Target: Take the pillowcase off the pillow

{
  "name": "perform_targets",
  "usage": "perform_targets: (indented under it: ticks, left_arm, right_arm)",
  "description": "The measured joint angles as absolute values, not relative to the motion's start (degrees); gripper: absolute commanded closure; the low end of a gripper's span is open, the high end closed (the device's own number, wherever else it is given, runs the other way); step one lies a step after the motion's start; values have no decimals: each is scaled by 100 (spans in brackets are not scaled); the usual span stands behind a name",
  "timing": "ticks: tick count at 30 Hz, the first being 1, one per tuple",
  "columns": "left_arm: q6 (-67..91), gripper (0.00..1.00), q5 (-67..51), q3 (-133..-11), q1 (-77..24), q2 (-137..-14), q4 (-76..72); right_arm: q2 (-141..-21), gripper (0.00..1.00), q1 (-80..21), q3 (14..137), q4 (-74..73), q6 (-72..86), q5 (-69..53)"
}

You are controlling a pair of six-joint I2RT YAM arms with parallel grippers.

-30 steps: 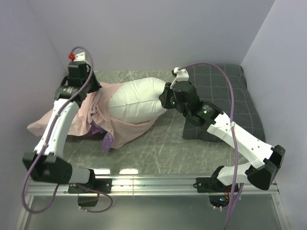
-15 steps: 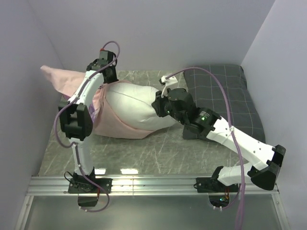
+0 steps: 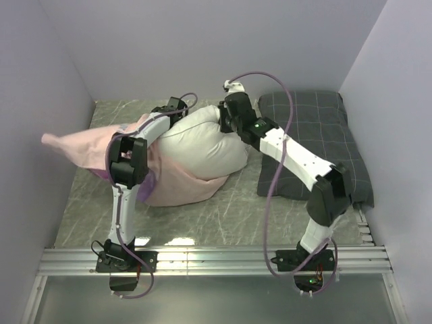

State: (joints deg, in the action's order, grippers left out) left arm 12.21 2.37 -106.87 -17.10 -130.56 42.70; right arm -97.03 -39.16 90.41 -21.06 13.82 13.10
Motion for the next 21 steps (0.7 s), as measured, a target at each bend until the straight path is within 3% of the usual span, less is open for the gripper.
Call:
perform_targets:
  ticks: [4, 7, 13, 21]
  left_arm:
    - [1142, 39, -43, -10457, -1752, -12895, 4300]
    - [1190, 28, -106, -10422, -1750, -12820, 4418]
    - [1476, 19, 427, -10422, -1745, -12390, 4438]
    - [1968, 13, 945, -10761, -1787, -10230, 3461]
  right_arm:
    - [-10368, 75, -3371, 9244, -1704, 1721, 845]
    - [-10750, 74, -3260, 9603, -1553, 1868, 646]
    - [-11192, 69, -3159, 9675, -1111, 2191, 322]
    - [-11795, 57, -3144, 10232, -1107, 2408, 180]
